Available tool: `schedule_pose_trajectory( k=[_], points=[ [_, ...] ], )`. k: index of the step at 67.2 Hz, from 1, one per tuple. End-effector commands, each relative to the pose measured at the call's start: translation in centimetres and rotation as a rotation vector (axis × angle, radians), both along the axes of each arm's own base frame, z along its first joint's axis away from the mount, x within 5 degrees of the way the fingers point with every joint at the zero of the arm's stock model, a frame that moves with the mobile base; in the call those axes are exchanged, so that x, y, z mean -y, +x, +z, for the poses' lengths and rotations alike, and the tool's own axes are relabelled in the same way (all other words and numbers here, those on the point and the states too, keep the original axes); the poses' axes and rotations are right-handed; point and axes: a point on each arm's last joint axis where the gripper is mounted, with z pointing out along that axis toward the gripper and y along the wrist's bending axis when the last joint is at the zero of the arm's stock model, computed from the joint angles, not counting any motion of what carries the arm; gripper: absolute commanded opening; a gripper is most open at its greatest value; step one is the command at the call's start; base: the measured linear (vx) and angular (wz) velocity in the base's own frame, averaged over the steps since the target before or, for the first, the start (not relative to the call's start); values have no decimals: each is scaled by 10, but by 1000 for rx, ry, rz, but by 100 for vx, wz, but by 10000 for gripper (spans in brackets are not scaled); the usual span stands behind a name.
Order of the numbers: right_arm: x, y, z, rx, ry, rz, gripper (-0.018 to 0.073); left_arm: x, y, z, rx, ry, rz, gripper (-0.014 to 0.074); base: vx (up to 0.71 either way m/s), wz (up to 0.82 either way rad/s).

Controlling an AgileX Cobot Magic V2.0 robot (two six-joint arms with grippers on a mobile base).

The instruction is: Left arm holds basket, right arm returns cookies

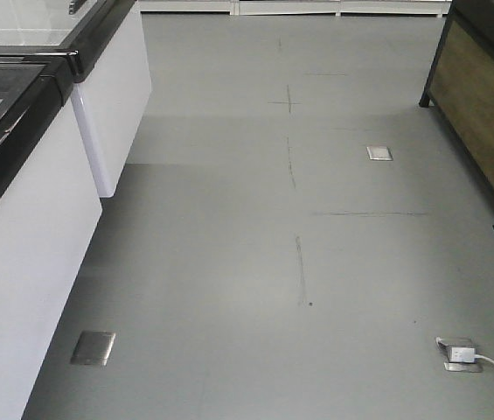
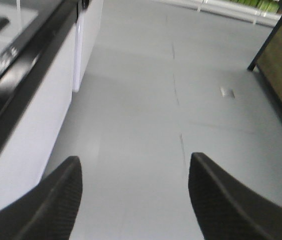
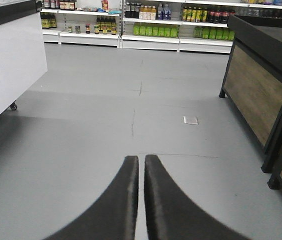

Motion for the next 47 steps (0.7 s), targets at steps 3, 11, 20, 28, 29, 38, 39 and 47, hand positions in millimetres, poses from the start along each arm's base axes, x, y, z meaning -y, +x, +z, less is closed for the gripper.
schedule_pose_trajectory(
  k=[3,11,20,28,29,38,39,47],
  points=[
    [0,1,3,67,-11,6,4,1,35,15,-94,-91,17,433,0,0],
    [0,1,3,67,-11,6,4,5,67,19,-187,-195,8,433,0,0],
    [0,1,3,67,-11,6,4,12,97,37,-219,-340,-16,433,0,0],
    [0,1,3,67,-11,6,4,7,111,63,-150,-463,-10,433,0,0],
    [0,1,3,67,-11,6,4,6,112,66,-140,-474,-6,433,0,0],
    [0,1,3,67,-11,6,4,-27,110,91,-58,-545,101,433,0,0],
    [0,1,3,67,-11,6,4,-29,109,92,-56,-547,107,433,0,0],
    [0,1,3,67,-11,6,4,-64,99,109,-4,-591,185,433,0,0]
  ],
)
